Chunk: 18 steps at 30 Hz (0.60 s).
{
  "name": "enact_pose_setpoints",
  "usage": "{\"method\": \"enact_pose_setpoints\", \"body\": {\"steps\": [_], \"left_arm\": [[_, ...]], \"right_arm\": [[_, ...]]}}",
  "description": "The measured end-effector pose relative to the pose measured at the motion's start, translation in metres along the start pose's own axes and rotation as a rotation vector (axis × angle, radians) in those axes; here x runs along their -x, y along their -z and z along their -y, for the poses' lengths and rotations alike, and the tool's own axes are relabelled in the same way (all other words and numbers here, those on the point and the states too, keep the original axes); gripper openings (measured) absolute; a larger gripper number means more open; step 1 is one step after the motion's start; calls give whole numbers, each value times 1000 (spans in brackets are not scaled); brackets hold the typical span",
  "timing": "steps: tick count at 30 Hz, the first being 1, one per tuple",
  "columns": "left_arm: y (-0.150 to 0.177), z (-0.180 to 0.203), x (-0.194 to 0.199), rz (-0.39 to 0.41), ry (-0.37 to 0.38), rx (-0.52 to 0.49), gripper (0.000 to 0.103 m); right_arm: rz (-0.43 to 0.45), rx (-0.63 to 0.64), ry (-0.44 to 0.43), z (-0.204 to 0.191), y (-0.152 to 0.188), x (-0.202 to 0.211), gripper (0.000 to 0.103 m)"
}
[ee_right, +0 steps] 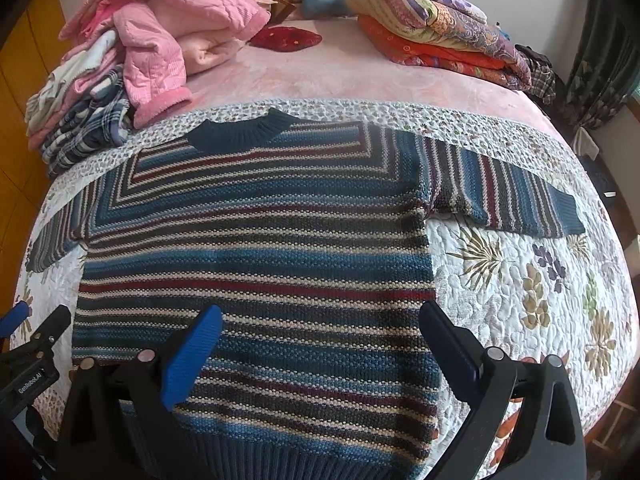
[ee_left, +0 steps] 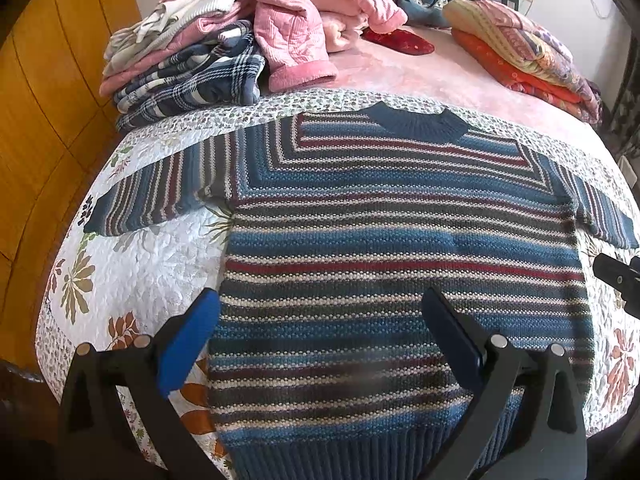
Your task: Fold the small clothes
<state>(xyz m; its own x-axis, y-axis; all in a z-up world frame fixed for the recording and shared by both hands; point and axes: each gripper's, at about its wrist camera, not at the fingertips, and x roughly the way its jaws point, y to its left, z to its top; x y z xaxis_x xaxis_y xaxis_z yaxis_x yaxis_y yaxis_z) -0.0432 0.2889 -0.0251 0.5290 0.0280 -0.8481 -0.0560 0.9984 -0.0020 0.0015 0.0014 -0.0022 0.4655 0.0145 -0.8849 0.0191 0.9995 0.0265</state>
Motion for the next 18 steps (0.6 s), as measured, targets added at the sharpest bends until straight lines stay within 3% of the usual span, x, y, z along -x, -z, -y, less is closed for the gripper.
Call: {"method": "enact_pose_setpoints", "body": {"steps": [18], "left_arm": [[1,1,0,-4,-1,-3,100]], "right_arm": [[-1,0,-2,-2,0,-1,99]]}}
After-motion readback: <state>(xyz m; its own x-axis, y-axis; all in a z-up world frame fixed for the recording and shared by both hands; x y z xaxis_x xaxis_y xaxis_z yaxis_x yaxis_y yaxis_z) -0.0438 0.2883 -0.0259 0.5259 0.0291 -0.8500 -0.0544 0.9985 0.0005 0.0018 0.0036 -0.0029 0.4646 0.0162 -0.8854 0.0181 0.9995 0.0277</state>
